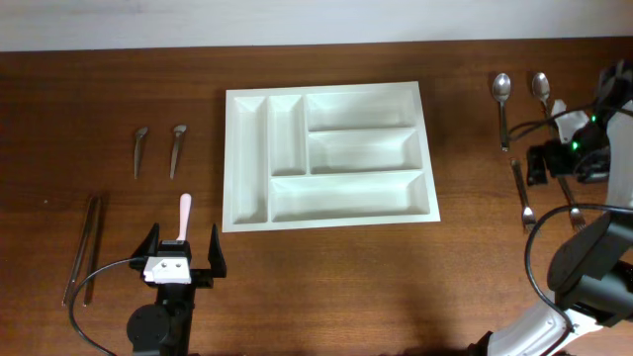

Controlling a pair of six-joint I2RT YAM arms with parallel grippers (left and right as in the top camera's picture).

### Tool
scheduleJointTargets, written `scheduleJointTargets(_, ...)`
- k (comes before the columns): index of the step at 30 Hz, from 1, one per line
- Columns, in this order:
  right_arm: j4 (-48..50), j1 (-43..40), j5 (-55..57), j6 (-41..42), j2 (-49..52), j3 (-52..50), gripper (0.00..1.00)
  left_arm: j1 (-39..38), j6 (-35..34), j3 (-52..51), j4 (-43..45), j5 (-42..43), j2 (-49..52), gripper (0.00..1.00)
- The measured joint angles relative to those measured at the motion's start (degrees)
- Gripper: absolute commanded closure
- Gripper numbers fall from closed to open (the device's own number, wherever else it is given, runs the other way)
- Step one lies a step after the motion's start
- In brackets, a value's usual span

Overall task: Pack container
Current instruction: 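Position the right gripper above the left fork and lower it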

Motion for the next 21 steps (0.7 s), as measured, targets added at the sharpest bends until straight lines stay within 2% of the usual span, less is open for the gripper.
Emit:
scheduleJointTargets(15, 15.4, -0.7, 0.7, -3.0, 0.0, -15.8, 0.01, 0.0, 0.0, 0.0, 0.0, 0.0, 0.0, 0.01)
scheduleJointTargets(21, 20.2, -0.7, 0.8, -3.2, 1.8, -17.3, 0.01, 0.0, 0.0, 0.0, 0.0, 0.0, 0.0, 0.01)
